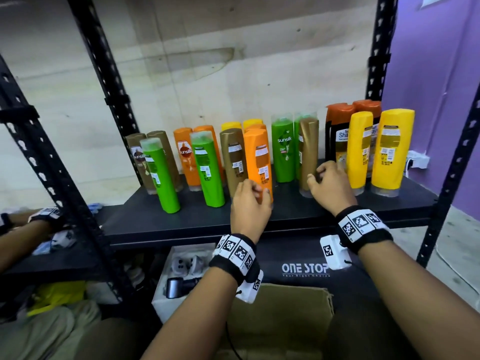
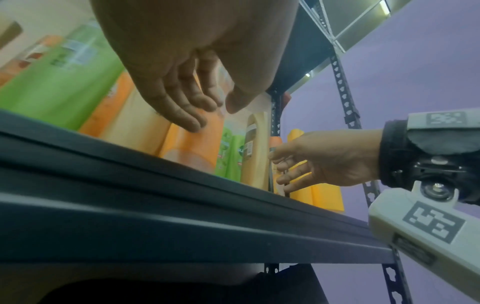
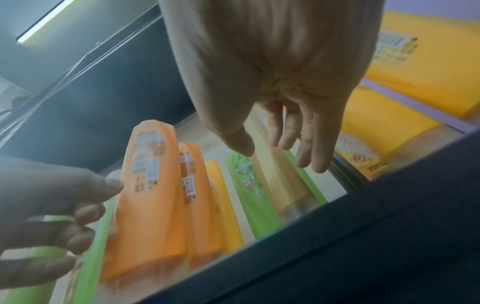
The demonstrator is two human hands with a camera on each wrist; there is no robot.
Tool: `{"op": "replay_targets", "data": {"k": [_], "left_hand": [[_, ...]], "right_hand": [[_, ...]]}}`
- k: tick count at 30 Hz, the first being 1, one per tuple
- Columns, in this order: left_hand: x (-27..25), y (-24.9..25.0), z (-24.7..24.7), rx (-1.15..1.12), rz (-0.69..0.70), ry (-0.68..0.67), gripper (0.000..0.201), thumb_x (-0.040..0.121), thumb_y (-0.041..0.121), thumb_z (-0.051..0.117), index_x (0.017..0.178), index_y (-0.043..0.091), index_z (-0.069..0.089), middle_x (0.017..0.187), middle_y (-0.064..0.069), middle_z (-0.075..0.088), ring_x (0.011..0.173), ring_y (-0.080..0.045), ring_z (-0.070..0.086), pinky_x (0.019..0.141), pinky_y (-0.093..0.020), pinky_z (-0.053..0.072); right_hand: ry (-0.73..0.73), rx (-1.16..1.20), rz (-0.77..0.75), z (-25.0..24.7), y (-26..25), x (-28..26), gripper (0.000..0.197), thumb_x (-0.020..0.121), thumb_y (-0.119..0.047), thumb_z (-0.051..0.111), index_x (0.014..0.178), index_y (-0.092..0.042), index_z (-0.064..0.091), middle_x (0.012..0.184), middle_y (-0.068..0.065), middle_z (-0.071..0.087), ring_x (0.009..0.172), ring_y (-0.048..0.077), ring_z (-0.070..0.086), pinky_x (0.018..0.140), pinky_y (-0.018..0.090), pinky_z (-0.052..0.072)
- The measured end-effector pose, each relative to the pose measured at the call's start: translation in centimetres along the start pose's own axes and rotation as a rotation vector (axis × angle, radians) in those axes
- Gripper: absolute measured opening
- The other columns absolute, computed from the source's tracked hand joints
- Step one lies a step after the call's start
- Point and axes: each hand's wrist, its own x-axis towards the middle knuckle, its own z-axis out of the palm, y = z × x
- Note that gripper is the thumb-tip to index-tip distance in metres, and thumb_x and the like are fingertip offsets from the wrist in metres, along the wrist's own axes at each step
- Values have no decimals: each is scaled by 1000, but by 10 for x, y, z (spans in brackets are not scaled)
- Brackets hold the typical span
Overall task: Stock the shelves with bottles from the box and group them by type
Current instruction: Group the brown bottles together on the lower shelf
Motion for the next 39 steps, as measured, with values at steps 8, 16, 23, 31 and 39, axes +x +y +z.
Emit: {"op": "replay_targets", "data": {"k": [8, 16, 23, 31, 39], "left_hand": [[5, -18, 4, -62, -119, -122, 53, 93, 33, 68, 136, 16, 42, 137, -8, 55, 120, -27, 57, 99, -46, 51], [0, -31, 8, -85, -114, -116, 47, 97, 35, 64, 136, 14, 47, 137, -7, 56, 122, -25, 55, 102, -44, 47], [-1, -32, 6, -94, -115, -109, 51, 97, 35, 64, 139, 14, 46, 139, -8, 54, 123, -25, 55, 103, -44, 48], [-5, -42, -1, -35, -94, -149, 45, 97, 35, 63, 135, 14, 53, 131, -8, 60, 115, -25, 59, 97, -44, 52], [-15, -66, -33, 232, 3, -118, 24, 101, 36, 53, 103, 16, 66, 104, -2, 64, 96, -23, 62, 77, -36, 50]], "right_hand": [[-79, 79, 77, 19, -6, 15, 73, 94, -37, 67, 148, -7, 31, 144, 19, 44, 130, 36, 47, 106, 43, 40], [-36, 90, 56, 24, -5, 15, 59, 97, -21, 62, 145, -6, 31, 144, 22, 44, 126, 40, 51, 103, 48, 44], [-20, 135, 14, 27, -9, -1, 55, 95, -23, 60, 141, -6, 35, 139, 19, 50, 119, 37, 55, 96, 46, 49], [65, 281, -80, 26, -24, -37, 53, 90, -33, 66, 136, -18, 43, 129, 6, 58, 103, 12, 55, 83, 26, 43], [59, 357, -181, 30, -62, -67, 57, 91, -39, 67, 140, -24, 43, 126, -8, 55, 106, 4, 52, 87, 23, 44]]}}
